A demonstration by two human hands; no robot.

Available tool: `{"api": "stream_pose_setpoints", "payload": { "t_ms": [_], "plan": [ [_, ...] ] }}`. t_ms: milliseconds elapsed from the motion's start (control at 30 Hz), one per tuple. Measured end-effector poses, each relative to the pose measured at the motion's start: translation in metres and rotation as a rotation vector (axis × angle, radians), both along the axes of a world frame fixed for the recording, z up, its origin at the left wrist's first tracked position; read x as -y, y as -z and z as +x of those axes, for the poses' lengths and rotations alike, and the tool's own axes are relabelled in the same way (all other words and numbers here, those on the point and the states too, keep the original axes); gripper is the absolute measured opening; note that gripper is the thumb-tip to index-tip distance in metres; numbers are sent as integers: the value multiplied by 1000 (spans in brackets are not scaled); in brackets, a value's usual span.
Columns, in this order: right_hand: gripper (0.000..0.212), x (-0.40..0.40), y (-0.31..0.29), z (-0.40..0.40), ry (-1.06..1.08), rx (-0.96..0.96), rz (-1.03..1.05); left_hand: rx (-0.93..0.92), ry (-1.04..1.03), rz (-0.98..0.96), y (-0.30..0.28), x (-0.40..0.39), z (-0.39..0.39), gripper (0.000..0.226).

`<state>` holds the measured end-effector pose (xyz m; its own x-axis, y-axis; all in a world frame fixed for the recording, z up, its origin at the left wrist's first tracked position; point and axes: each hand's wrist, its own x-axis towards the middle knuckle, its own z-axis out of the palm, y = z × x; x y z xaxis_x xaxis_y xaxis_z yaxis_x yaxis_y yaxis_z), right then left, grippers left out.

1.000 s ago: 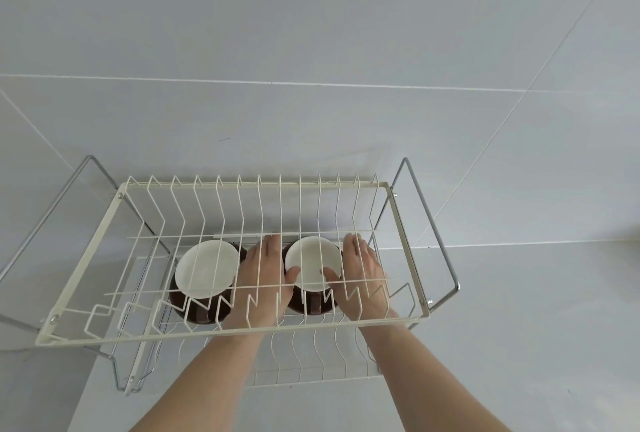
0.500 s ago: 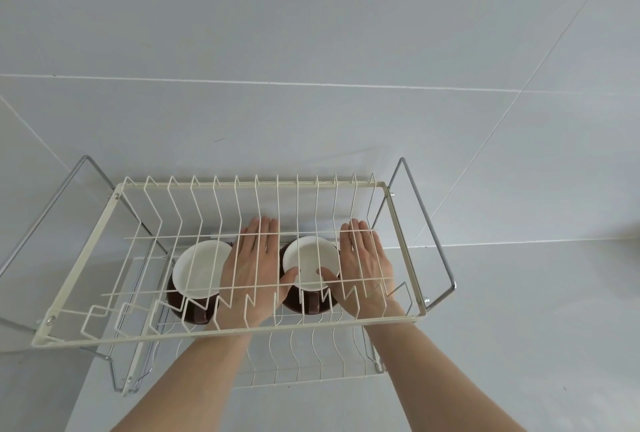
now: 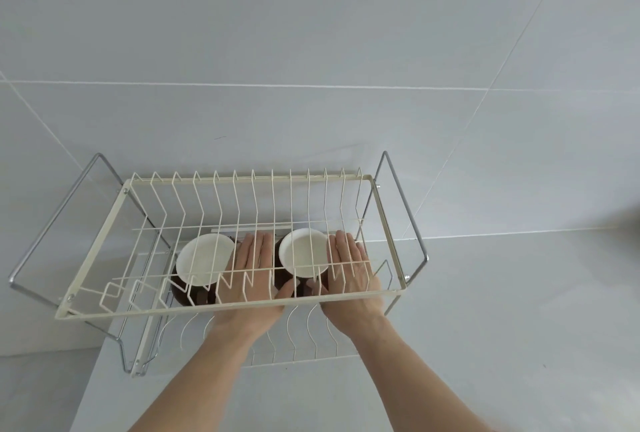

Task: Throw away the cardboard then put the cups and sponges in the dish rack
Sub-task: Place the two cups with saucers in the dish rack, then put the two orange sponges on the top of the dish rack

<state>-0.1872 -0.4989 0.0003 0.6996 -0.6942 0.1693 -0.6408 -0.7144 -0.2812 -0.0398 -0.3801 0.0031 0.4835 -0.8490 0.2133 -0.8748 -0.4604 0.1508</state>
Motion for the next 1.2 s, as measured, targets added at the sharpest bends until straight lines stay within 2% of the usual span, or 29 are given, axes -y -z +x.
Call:
{"api": "stream_pose_setpoints", "payload": {
  "t_ms": [100,300,633,867,1033,1200],
  "plan": [
    [89,-25,0,-15,-15,-26,-36,-43,-47,70,-6,-14,-14,88],
    [83,-64,-6,-44,-39,-55,-49,29,-17,93,-5,-50,-44,96],
    [75,-106,-7,-107,-4,-91,-70,-11,101,104,-1,-88,-94,92],
    [74,-117,-1,-165,112,-124,-20,-107,281,103,4,-105,-135,88],
    [72,-114,5,-216,270,-188,32,-165,435,125,9,-116,-163,85],
    [70,-120,15,-257,411,-267,132,-242,583,207,21,-136,-195,86]
  ]
}}
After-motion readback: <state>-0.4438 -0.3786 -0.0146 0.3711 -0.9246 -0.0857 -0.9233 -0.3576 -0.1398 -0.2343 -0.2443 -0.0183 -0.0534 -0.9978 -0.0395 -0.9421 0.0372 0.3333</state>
